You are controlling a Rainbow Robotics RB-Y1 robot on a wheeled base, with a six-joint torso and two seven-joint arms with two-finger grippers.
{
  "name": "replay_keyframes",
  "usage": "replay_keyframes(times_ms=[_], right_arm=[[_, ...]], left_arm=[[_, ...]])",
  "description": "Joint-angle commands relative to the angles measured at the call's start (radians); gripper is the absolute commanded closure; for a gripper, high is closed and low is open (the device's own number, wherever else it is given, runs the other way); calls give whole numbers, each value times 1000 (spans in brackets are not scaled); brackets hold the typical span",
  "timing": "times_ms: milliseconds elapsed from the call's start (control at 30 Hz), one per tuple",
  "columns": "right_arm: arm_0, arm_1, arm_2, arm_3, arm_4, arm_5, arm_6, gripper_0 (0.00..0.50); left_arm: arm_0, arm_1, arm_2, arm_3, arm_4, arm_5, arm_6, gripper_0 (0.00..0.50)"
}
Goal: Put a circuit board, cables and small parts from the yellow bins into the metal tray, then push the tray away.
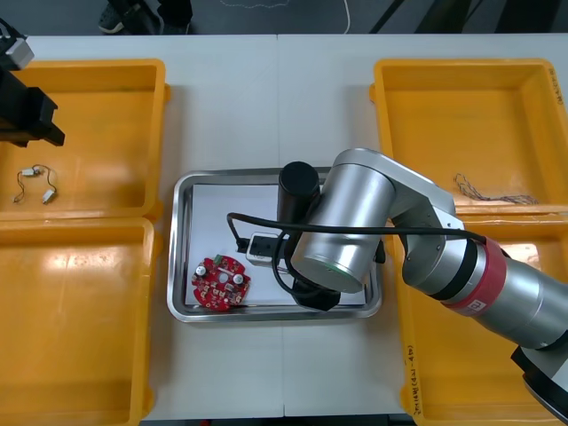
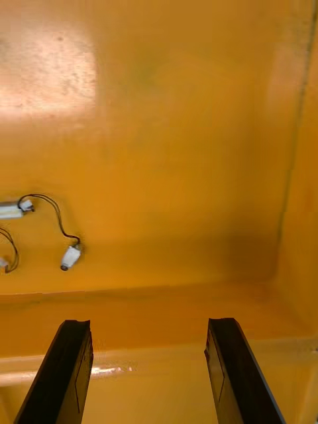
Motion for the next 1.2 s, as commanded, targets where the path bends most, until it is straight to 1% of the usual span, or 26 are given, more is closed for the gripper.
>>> replay_keyframes(times_ms=[33, 100, 167, 333, 400, 500, 633, 700, 733, 767, 800, 833, 900, 933, 1000, 1100, 1200], right_arm=[[-45, 17, 22, 22, -1, -24, 18, 500], [-48, 17, 38, 35, 0, -36, 18, 500], [-50, 17, 44, 38, 5, -50, 18, 500], [-50, 17, 48, 43, 3, -56, 18, 500], [-48, 17, 50, 43, 2, -56, 18, 500], [-48, 15, 56, 45, 0, -56, 16, 500], [-48, 15, 59, 45, 0, -56, 13, 500], [-50, 15, 59, 45, 3, -56, 14, 361], [-50, 15, 59, 45, 3, -56, 14, 332], [-50, 15, 59, 45, 5, -56, 18, 274], [-48, 14, 59, 45, 6, -58, 18, 227], [-48, 14, 59, 45, 6, -56, 16, 206], [-48, 14, 59, 45, 3, -56, 13, 133], [-48, 12, 59, 45, 2, -56, 13, 118], [-50, 9, 59, 43, -3, -56, 11, 70], [-51, 5, 44, 31, -6, -50, 8, 69], [-51, 0, 15, 23, -24, -39, 8, 65]], left_arm=[[-60, 51, 13, 55, -49, -61, 12, 0], [-71, 56, -5, 96, -74, -84, -28, 0], [-83, 62, -19, 135, -80, -101, -59, 0], [-94, 74, -36, 239, -79, -179, -142, 0], [-94, 80, -36, 283, -79, -214, -202, 0], [-94, 83, -36, 325, -80, -242, -274, 0], [-94, 85, -36, 346, -89, -249, -354, 0], [-91, 85, -36, 354, -92, -251, -400, 0], [-89, 85, -36, 354, -94, -251, -410, 0], [-88, 85, -36, 359, -97, -256, -433, 0], [-84, 85, -36, 363, -99, -260, -456, 0], [-84, 86, -36, 366, -100, -265, -469, 0], [-75, 88, -36, 371, -106, -280, -512, 0], [-74, 88, -36, 372, -108, -283, -522, 0], [-63, 88, -36, 376, -109, -300, -556, 0], [-51, 89, -36, 385, -111, -329, -576, 0], [-34, 89, -36, 392, -108, -360, -590, 0]])
